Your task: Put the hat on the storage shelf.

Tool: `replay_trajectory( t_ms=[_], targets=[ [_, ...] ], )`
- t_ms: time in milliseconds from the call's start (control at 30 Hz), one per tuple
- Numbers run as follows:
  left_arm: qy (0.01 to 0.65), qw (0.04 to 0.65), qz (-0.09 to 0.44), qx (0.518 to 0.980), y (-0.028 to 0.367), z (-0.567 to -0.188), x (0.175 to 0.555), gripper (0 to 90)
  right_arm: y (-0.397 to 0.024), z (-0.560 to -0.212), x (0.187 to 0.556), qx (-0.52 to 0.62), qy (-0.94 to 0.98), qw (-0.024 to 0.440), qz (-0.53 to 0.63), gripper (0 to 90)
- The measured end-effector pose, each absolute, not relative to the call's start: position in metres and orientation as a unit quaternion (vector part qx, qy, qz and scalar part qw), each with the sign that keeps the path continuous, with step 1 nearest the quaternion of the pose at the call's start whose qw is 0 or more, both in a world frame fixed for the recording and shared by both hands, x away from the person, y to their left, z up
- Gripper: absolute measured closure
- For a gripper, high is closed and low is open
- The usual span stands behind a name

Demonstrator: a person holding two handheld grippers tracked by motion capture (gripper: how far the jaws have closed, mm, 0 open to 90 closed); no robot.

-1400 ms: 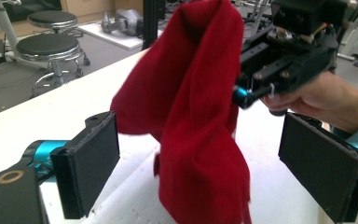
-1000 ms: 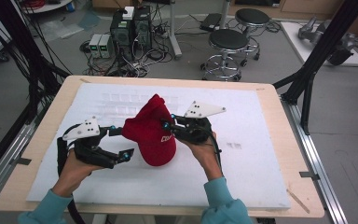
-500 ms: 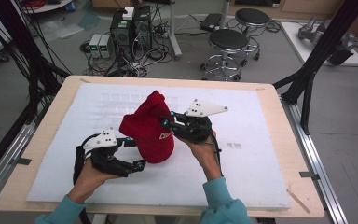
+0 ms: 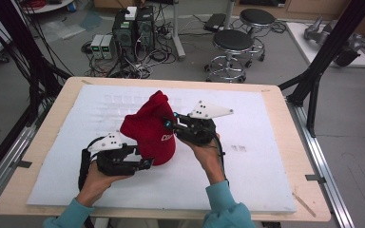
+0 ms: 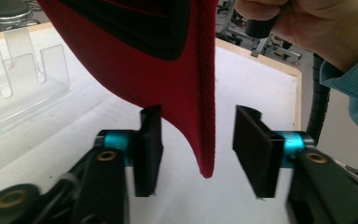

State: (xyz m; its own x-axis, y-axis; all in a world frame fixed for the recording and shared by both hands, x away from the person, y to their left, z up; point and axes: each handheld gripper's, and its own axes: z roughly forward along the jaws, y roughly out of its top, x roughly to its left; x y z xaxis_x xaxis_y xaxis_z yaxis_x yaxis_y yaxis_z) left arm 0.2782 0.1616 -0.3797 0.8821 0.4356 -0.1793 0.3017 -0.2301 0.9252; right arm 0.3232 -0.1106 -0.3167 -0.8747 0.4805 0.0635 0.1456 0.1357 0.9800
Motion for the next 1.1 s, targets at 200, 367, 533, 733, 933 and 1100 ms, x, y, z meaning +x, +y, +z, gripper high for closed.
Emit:
replay_trajectory(
  t_ms=[200, 367, 533, 733, 933, 1100],
  targets=[
    [0.231, 0.572, 0.058, 0.785, 0.161, -0.381, 0.278, 68.5, -0.110, -0.316, 0.322, 0.213, 0.735, 0.130, 0.630, 82.1],
    [0.229, 0.571, 0.060, 0.786, 0.160, -0.381, 0.278, 81.3, -0.109, -0.315, 0.321, 0.211, 0.733, 0.134, 0.633, 82.1],
    [0.247, 0.572, 0.057, 0.780, 0.162, -0.380, 0.279, 84.6, -0.109, -0.315, 0.320, 0.205, 0.731, 0.134, 0.636, 82.0],
    [0.252, 0.571, 0.063, 0.779, 0.162, -0.379, 0.279, 85.1, -0.109, -0.314, 0.319, 0.198, 0.730, 0.141, 0.639, 80.7],
    [0.257, 0.567, 0.070, 0.780, 0.165, -0.379, 0.280, 85.2, -0.111, -0.313, 0.320, 0.204, 0.725, 0.138, 0.643, 46.2],
    [0.266, 0.572, 0.074, 0.772, 0.173, -0.376, 0.283, 85.2, -0.112, -0.312, 0.321, 0.245, 0.721, 0.160, 0.628, 8.6]
  ],
)
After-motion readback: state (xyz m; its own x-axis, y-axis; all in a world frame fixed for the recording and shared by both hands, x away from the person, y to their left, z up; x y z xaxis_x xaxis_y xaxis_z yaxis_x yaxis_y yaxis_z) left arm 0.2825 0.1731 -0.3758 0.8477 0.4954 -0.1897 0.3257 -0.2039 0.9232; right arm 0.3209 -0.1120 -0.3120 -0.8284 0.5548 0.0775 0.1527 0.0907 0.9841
